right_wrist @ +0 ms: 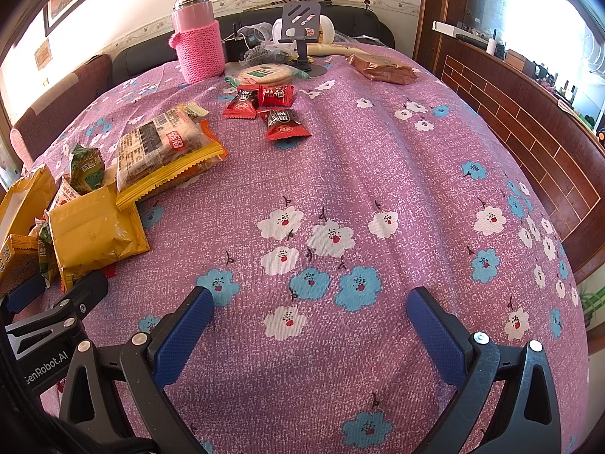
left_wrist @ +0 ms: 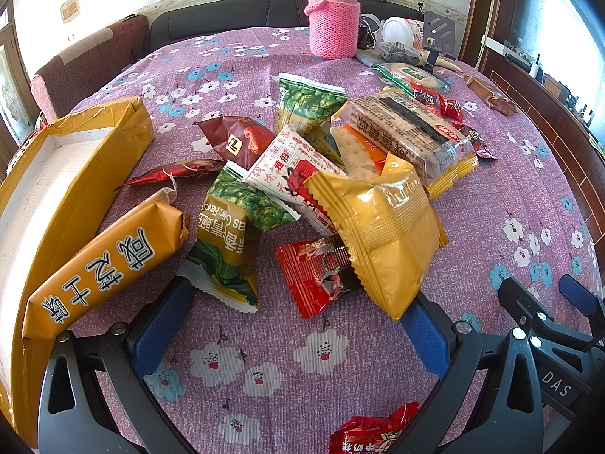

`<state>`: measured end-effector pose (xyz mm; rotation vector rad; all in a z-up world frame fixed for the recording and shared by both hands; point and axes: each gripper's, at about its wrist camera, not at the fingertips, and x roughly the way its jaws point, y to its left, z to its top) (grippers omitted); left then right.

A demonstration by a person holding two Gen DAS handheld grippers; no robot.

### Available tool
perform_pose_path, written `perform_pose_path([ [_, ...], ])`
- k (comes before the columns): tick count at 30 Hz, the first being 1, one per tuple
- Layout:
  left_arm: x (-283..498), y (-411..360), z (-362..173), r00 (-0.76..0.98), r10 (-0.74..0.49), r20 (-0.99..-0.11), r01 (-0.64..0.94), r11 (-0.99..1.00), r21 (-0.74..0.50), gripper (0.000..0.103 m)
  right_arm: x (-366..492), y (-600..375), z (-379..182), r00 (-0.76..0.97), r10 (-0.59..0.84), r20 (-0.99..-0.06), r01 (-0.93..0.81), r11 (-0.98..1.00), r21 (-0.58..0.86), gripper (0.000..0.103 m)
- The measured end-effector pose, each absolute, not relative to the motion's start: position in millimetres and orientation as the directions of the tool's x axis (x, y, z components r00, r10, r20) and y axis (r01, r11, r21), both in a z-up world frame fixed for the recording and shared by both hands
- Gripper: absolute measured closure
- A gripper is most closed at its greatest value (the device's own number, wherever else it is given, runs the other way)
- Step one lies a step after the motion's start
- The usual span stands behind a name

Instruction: Organize snacks

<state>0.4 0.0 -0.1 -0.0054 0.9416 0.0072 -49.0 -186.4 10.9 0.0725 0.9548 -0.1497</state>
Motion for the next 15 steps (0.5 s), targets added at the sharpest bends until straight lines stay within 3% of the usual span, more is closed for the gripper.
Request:
perform_pose_path([
  [15, 3.0, -3.6, -0.4, 0.588, 0.014, -0.809, -0.023, 1.000, 0.000, 0.000, -48.9, -186.3, 10.9, 0.568, -0.096, -0.817, 0.159, 0.987, -0.005, 0.000],
])
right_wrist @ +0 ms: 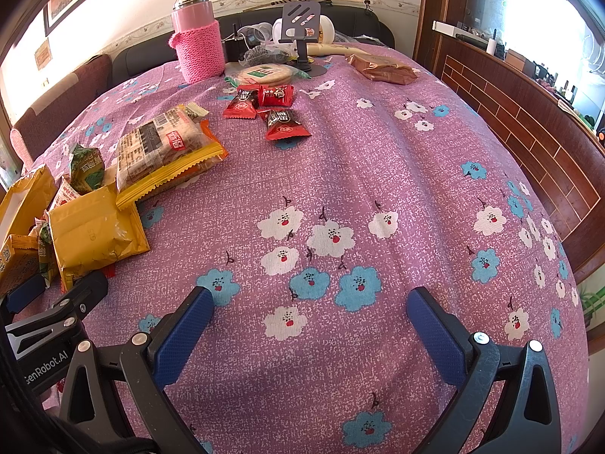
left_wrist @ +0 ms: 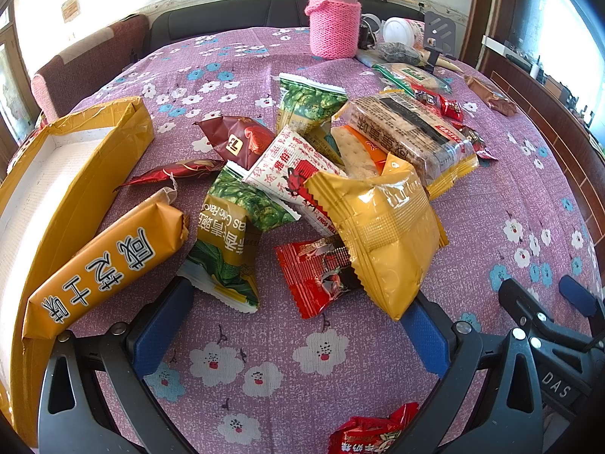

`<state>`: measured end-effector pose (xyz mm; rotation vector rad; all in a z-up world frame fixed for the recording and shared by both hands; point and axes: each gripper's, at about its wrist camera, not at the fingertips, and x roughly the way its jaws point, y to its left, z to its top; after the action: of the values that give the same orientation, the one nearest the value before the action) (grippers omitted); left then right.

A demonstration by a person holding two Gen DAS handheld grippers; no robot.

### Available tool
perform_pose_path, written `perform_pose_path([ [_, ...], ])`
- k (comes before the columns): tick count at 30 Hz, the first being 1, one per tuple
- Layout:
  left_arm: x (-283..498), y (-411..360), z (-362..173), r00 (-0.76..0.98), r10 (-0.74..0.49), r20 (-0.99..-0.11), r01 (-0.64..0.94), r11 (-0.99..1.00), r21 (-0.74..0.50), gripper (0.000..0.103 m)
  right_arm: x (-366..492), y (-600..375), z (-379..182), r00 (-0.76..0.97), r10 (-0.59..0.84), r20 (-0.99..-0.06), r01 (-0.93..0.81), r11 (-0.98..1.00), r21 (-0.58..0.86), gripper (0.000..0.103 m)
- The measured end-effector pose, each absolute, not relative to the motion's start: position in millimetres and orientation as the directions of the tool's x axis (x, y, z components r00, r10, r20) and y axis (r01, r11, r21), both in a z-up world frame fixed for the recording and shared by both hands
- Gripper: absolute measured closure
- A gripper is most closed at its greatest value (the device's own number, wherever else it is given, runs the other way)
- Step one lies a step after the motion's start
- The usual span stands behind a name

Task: Organize snacks
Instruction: 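Grasp the small red wrapped candy with the right tool while the left tool moves toward the orange biscuit packet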

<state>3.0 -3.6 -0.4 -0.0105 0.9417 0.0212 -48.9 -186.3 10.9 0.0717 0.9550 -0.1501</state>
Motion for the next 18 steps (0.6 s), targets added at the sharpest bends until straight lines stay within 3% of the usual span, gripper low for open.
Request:
perform_pose_path([
  [18, -20, -10, 1, 0.541, -0.037, -0.841, 0.063, 0.998, -0.004, 0.000, -48, -191, 12, 0.549, -0.065, -0.833, 0.151, 0.988, 0.022, 0.000],
])
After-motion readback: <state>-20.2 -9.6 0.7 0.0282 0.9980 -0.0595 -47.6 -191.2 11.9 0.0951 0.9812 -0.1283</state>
